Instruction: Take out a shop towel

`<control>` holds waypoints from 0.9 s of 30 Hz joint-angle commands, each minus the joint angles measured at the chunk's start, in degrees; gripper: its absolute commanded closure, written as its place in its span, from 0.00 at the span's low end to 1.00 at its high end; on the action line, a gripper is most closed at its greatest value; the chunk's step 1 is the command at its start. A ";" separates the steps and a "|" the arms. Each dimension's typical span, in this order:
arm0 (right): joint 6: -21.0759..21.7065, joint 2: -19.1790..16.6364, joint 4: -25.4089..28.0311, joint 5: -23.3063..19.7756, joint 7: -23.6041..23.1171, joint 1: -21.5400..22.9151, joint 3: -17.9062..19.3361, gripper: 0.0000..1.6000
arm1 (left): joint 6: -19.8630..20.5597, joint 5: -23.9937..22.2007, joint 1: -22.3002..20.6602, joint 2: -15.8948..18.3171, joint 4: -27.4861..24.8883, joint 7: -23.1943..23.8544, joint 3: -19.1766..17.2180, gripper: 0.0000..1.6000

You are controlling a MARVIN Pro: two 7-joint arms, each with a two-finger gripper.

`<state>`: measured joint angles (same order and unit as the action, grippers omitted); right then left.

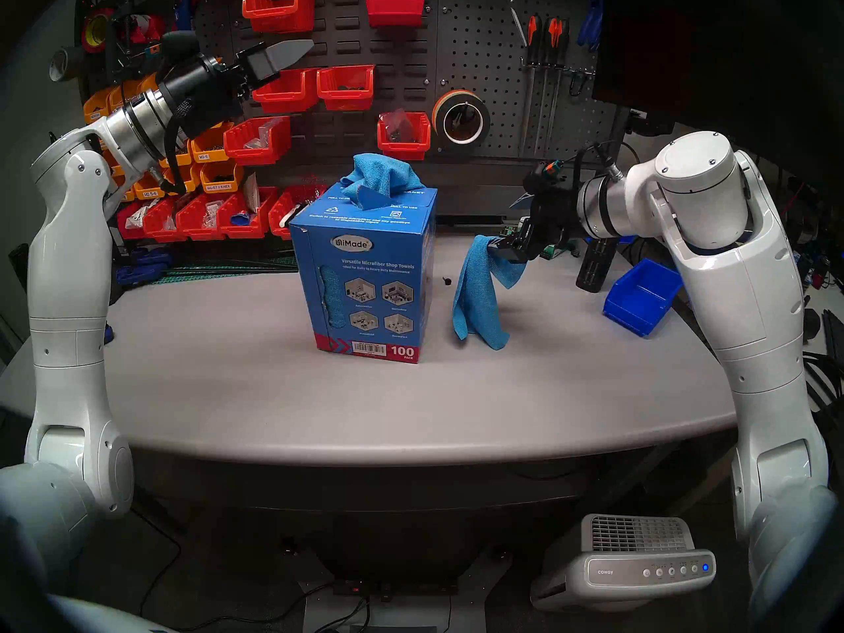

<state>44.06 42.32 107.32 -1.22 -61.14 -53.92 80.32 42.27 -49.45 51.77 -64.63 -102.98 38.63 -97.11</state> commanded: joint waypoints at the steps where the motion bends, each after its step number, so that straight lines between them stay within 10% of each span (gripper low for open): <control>1: 2.17 -6.89 -1.97 -4.49 -6.16 4.06 -1.25 0.00 | -0.09 -0.56 -1.61 0.11 -1.08 0.30 -0.79 0.00; 7: 2.17 -10.71 -3.14 -7.53 -4.62 6.26 -4.72 0.00 | -0.06 -0.56 -1.68 0.05 -1.11 0.39 -0.85 0.00; 27: -2.66 -7.57 -5.94 -12.03 -2.76 10.55 -6.17 0.00 | 0.28 -1.53 -2.88 -1.85 -0.35 -2.23 -1.86 0.00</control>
<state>42.50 35.04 101.71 -12.80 -62.11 -46.74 73.45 42.53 -50.20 51.17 -66.15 -102.76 36.63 -98.10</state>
